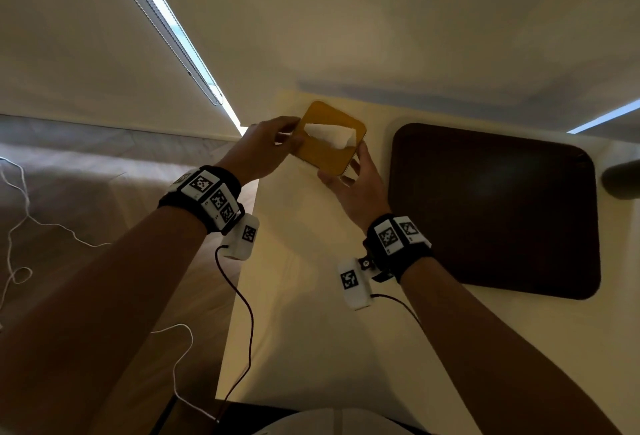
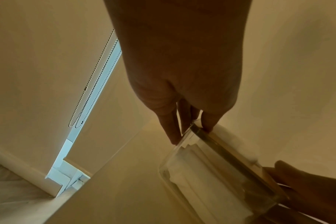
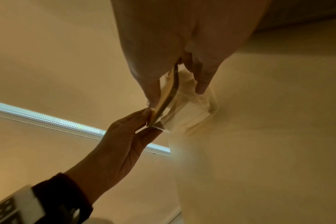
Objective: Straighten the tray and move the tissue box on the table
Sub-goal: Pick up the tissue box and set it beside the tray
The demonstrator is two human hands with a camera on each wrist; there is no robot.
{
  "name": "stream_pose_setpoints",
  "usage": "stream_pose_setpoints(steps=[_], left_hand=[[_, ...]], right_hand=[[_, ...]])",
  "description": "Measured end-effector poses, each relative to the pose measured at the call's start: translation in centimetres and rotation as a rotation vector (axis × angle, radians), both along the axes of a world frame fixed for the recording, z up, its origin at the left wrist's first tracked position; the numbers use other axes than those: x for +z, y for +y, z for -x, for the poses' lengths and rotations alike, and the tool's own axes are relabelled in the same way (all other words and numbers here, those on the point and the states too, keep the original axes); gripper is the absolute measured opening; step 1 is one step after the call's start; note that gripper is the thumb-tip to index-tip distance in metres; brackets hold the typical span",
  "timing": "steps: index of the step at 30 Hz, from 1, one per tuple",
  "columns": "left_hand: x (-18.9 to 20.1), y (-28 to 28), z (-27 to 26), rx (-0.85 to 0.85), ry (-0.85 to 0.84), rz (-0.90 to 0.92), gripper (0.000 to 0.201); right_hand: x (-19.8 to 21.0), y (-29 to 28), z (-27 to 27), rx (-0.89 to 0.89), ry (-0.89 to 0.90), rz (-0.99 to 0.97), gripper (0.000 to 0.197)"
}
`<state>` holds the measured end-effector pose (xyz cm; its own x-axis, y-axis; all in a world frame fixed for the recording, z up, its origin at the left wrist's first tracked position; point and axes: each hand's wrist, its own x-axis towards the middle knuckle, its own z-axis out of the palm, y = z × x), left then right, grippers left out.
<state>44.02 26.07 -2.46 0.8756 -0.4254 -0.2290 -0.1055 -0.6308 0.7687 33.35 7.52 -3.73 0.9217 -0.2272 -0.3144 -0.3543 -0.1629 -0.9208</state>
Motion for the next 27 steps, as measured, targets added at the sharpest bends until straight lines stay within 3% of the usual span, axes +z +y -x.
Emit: stream_pose_setpoints(steps=[4, 9, 27], left_hand=[[0.0, 0.0, 0.7, 0.09, 0.046, 0.062, 0.043], [-0.1, -0.4, 1.7, 0.149, 0.108, 0.139, 0.04], [-0.3, -0.4, 2.1, 0.172, 0.114, 0.147, 0.04]], right_hand=[[0.7, -2.2, -1.9, 0.15, 0.051, 0.057, 0.095], [1.3, -4.3, -3.4, 0.257, 0.069, 0.076, 0.09], [1.0, -4.4, -3.3, 0.238, 0.04, 0.158, 0.087]])
